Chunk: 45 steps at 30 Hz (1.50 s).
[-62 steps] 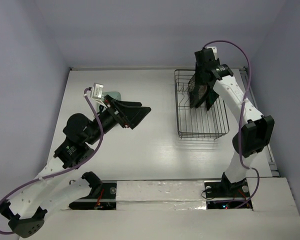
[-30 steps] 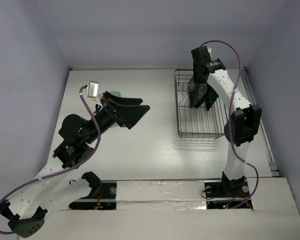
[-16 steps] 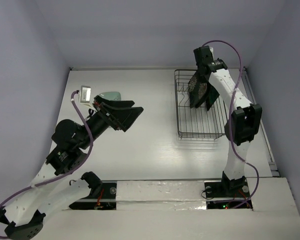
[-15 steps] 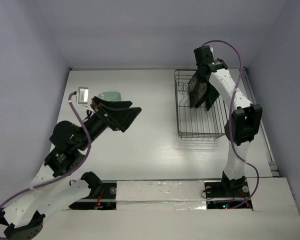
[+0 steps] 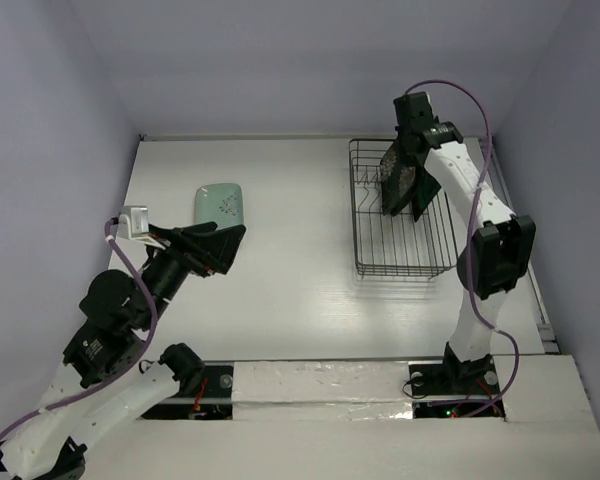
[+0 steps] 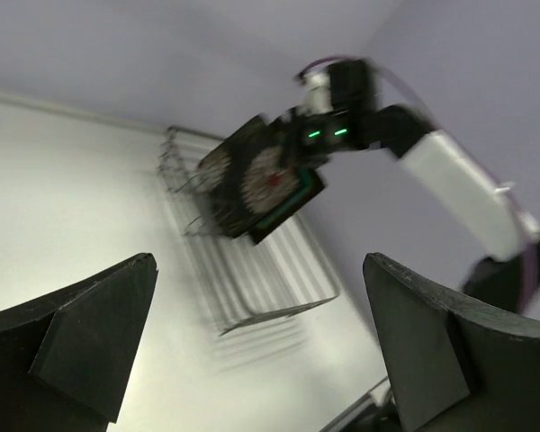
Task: Unload the plates from the dish rack
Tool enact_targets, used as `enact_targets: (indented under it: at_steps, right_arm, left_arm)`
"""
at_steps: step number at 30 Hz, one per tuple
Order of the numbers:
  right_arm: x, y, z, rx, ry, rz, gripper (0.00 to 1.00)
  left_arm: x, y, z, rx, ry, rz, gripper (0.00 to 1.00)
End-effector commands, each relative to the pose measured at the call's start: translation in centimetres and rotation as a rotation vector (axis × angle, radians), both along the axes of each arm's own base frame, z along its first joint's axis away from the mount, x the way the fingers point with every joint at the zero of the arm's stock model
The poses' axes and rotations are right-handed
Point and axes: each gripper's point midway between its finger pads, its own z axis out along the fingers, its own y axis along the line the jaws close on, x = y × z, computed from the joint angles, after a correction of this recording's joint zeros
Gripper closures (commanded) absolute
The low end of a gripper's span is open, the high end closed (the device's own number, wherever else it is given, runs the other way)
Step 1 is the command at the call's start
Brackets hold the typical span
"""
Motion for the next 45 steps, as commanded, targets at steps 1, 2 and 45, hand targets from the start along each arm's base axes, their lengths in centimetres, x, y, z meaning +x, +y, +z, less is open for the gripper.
enact_targets:
  at_steps: [1,2,45]
  right_arm:
    - [-0.1,-0.5,11.9,0.081,-0.355,-0.016,1.0]
    - [-0.3,-0.3,12.5,0.103,-0.374,-0.003,1.0]
    - [-5.5,29.0,1.6,0.873,-0.337,0.243,1.0]
  left_arm:
    - [1.3,1.6,-3.7,0.11,0.063,0.113,0.01]
    - [1.5,1.7,-4.4,0.125,0.074,0.124,0.01]
    - [1.7,5.6,-10.0,0.286,0.11,0.284,0.77]
